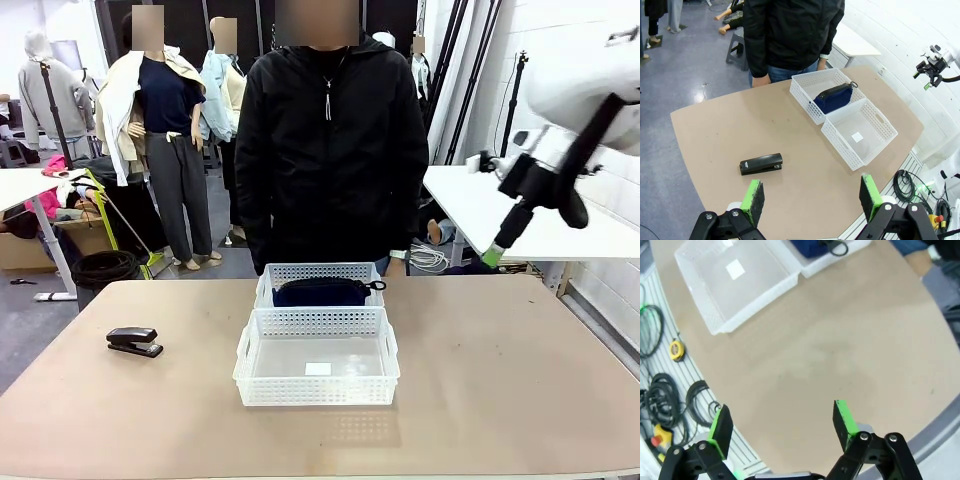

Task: Distribute items into two baskets.
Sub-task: Pick up the Stapler that the person points to.

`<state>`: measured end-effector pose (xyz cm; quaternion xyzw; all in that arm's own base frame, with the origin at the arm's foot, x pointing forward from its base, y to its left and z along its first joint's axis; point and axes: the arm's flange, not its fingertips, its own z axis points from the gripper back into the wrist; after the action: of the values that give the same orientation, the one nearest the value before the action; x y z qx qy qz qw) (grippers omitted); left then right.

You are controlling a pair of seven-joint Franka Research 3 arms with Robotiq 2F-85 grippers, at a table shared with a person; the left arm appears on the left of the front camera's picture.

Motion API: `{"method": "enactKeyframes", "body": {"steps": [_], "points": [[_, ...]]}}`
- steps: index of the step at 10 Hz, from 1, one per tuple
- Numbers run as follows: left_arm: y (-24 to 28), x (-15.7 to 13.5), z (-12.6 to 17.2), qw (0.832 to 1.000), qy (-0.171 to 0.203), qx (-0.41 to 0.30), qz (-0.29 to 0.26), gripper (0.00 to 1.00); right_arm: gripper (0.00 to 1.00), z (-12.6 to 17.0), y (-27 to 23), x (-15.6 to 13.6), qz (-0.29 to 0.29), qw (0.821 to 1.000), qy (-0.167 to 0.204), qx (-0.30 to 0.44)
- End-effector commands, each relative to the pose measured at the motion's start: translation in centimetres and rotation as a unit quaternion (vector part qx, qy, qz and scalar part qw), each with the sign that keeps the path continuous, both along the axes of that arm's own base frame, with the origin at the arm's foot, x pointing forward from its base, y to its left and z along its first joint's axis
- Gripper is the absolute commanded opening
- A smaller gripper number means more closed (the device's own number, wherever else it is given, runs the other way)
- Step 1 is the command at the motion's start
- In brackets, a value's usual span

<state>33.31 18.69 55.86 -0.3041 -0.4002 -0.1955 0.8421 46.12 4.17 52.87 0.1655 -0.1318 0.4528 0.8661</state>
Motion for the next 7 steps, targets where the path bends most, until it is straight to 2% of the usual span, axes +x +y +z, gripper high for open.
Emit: {"method": "enactKeyframes", "body": {"steps": [1,2,4,6,7], "points": [[0.1,-0.1,-0.1,1.000,-0.011,-0.004,-0.005,1.00,1.00,-3.1,-0.7,-1.9,-0.027,0.996,-0.015,0.083],[0.1,-0.1,-0.1,1.000,-0.011,-0.004,-0.005,1.00,1.00,-4.3,-2.3,-3.0,-0.042,0.989,-0.017,0.138],[0.1,-0.1,-0.1,1.000,-0.011,-0.004,-0.005,1.00,1.00,-5.8,-5.4,-6.4,-0.113,0.965,-0.081,0.222],[0.1,-0.1,-0.1,1.000,-0.011,-0.004,-0.005,1.00,1.00,-6.1,-6.1,-7.6,-0.124,0.963,-0.082,0.224],[0.1,-0.1,-0.1,1.000,-0.011,-0.004,-0.005,1.00,1.00,-6.0,-6.4,-7.2,-0.119,0.962,-0.095,0.228]]}}
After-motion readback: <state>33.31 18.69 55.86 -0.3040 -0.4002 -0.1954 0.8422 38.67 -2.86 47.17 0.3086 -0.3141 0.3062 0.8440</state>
